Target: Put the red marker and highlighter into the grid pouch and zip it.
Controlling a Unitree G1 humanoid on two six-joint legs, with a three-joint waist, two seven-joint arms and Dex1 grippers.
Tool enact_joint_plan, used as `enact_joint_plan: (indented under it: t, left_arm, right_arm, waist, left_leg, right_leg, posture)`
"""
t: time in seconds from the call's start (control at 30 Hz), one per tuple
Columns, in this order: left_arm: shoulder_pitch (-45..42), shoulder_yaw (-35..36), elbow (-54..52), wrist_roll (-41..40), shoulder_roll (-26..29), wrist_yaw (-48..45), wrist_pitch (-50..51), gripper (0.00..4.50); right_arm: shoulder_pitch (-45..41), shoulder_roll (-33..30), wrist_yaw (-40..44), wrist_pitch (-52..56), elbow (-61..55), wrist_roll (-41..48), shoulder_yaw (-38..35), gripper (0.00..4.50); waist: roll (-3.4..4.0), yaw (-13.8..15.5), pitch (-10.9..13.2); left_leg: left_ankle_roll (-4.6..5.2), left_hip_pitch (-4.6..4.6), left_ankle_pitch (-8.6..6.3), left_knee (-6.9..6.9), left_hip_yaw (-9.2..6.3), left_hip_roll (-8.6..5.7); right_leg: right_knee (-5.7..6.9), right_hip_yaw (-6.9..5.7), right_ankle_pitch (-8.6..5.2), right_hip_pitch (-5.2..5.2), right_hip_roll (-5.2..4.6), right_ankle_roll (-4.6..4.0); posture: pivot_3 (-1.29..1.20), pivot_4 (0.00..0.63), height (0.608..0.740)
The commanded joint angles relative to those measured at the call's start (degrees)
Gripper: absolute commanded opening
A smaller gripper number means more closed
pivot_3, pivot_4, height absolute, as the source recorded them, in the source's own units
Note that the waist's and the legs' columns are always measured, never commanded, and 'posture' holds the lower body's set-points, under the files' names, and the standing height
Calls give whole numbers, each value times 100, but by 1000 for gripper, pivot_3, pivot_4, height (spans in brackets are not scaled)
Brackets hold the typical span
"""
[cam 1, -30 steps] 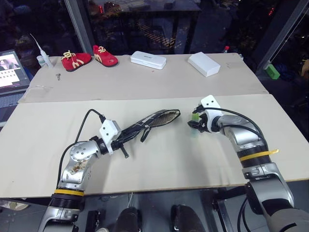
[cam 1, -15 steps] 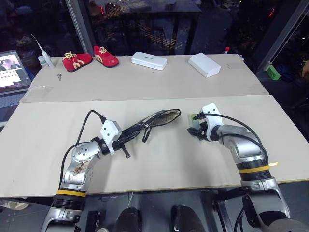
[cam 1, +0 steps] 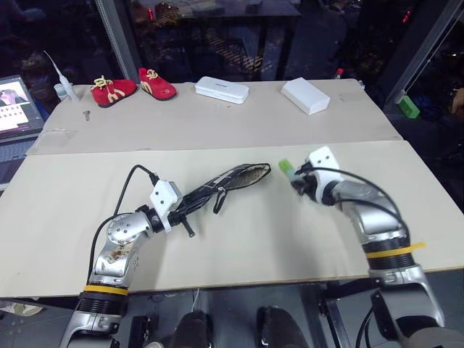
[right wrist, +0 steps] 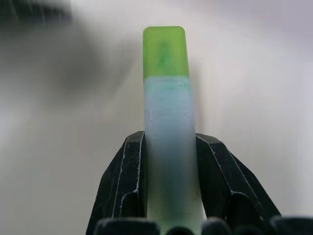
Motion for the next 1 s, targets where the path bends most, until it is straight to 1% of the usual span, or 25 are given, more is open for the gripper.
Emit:
enact_joint_plan:
  t: [0.03,0.1,0.13,0.2,0.27,0.37,0.47,0.8,1.0]
  left_arm:
    - [-104,23,-17,-5,41,-62,-153,0]
    - [-147,0,0,-14,38,-102,-147,0]
    - [-163,-8,13,-18,36,-119,-150,0]
    - [-194,-21,52,-17,31,-140,-169,0]
    - [-222,-30,84,-14,26,-152,-183,0]
    - [-254,-38,120,-9,14,-173,-196,0]
    - [-269,-44,135,-9,7,-203,-209,0]
    - [-348,-82,238,15,-31,-268,-245,0]
    - [-392,-100,301,18,-35,-300,-268,0]
  right_arm:
    - [51,-598,760,-1419,-745,-56,1,1029]
    - [499,-1392,1534,-2693,-1166,-476,417,1029]
    - [654,-1666,1776,-3082,-1238,-619,553,1029]
    - [786,-1975,1940,-3565,-1181,-828,695,1029]
    - [809,-2066,2018,-3858,-1109,-906,737,1029]
    - [789,-2065,2063,-4186,-1042,-1040,771,1029]
    - [693,-1915,1969,-4266,-921,-1223,811,1029]
    - [464,-1568,1924,-4534,-518,-1795,1119,1029]
    - [170,-1200,1888,-4674,-238,-2098,1420,1029]
  waist:
    - [0,4,0]
    - [-1,48,1]
    - [-1,80,1]
    - [-2,85,1]
    - [-6,61,3]
    - [-7,13,4]
    - [-7,13,4]
    - [-7,31,4]
    - [-7,18,4]
  left_leg:
    - [1,0,-1,-1,0,3]
    - [1,-3,-1,-3,2,3]
    - [1,-5,-1,-5,4,1]
    - [3,-3,-4,-7,3,1]
    - [3,-1,-4,-1,6,-5]
    - [4,2,-2,7,4,-6]
    - [3,11,-2,7,5,-2]
    - [1,1,-1,5,12,-2]
    - [1,3,-1,6,11,-1]
  right_leg:
    - [-1,-2,-1,1,3,2]
    - [-3,-8,-4,0,4,4]
    - [-7,-12,-8,5,4,9]
    - [-17,-12,-15,13,1,19]
    - [-23,-3,-13,18,-4,18]
    - [-35,9,-7,20,-3,17]
    - [-34,10,-6,26,0,16]
    - [-31,4,-5,21,3,11]
    - [-30,4,-5,22,5,11]
  posture:
    - [0,150,740]
    - [0,150,740]
    - [0,150,740]
    - [0,150,740]
    - [0,150,740]
    - [0,150,740]
    - [0,150,740]
    - [0,150,740]
    - [0,150,740]
